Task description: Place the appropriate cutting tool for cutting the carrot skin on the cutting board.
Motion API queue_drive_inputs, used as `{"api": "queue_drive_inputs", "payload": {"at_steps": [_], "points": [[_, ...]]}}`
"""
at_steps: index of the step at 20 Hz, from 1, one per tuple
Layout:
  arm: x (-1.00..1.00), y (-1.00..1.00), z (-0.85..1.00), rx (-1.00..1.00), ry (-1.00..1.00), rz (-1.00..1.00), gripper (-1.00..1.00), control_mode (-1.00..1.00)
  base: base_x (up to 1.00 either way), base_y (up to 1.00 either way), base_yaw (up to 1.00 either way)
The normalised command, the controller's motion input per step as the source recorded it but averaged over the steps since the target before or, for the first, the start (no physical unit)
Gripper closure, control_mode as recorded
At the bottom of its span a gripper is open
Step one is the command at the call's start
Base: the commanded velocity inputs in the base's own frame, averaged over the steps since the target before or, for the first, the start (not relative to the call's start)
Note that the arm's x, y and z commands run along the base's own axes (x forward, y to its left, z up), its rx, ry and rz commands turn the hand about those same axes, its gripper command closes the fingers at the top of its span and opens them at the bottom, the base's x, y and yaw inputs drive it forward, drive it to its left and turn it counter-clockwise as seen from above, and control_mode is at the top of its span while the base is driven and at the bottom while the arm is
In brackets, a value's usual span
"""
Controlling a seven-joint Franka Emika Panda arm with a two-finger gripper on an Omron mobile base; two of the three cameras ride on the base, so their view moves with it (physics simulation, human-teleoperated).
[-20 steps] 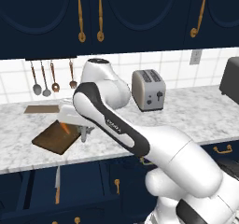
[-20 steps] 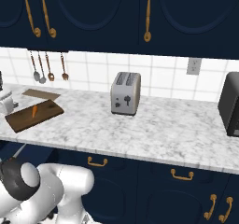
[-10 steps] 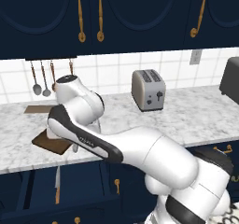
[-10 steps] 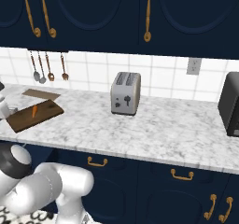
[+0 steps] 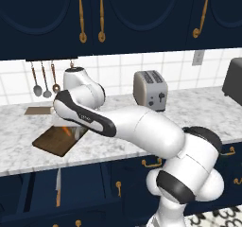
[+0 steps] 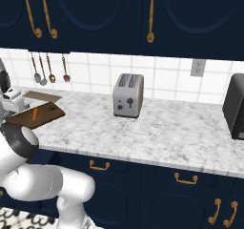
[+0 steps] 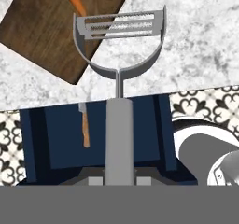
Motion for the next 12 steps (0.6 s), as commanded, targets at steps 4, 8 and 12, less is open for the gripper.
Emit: {"api": "queue_drive_inputs", "payload": {"at_steps": [4, 8, 12], "points": [[0.0, 0.11, -0.14, -0.01, 0.0, 0.0, 1.0, -1.0, 0.0, 0.0, 0.0], [0.07, 0.26, -0.47, -0.05, 0.01, 0.0, 1.0, -1.0, 0.0, 0.0, 0.0], [0.14, 0.0, -0.05, 0.0, 0.0, 0.0, 1.0, -1.0, 0.0, 0.0, 0.0]]}}
